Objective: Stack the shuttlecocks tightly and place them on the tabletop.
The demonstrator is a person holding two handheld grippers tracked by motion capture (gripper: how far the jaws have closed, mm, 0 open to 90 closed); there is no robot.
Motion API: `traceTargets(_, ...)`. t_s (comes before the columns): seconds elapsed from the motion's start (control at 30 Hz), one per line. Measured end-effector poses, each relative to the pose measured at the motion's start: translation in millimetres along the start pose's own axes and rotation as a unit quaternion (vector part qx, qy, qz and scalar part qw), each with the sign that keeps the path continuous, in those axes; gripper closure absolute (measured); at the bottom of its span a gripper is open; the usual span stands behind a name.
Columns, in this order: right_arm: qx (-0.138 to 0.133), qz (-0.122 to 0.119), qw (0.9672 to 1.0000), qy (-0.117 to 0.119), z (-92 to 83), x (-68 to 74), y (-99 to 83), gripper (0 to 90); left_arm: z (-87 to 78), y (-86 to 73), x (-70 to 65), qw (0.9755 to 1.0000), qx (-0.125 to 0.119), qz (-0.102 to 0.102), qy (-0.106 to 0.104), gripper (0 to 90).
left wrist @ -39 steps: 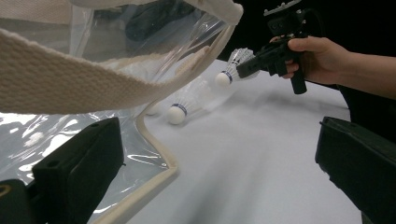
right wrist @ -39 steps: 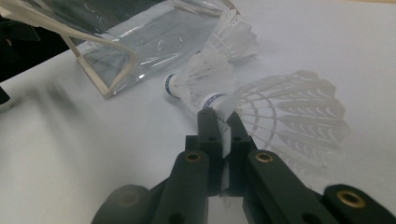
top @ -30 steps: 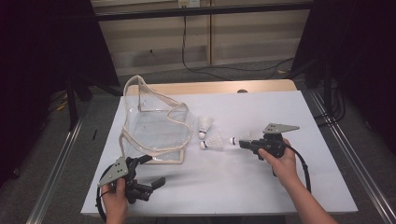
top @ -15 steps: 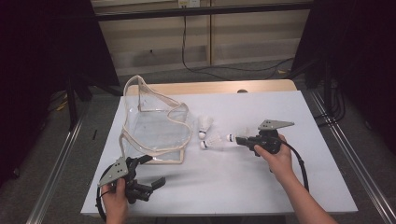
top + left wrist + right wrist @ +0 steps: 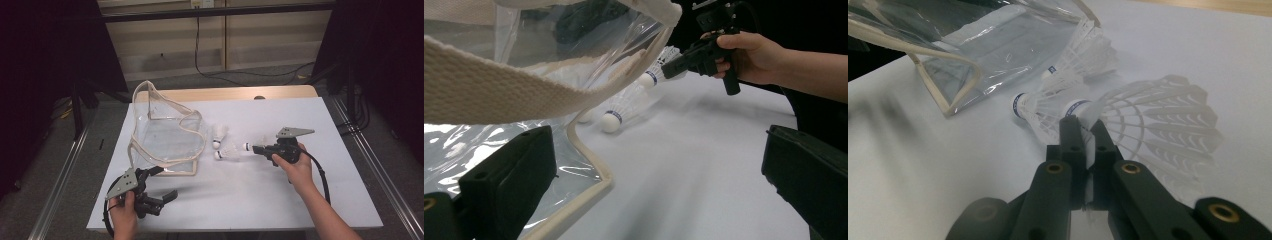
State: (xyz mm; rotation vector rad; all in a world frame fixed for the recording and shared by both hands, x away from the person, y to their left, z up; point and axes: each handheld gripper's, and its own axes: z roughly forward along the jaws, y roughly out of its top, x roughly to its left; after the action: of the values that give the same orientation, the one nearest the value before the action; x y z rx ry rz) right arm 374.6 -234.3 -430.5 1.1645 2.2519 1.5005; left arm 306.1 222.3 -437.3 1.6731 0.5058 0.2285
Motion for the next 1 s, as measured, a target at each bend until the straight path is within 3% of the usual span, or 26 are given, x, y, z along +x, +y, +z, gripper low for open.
traceTargets(1.0,0.01,-0.008,0.9999,0.002,12.4,0.3,9.9,88.8,-0.3,0.1,0.1,1.0,-0.001,0.0,-0.001,1.2)
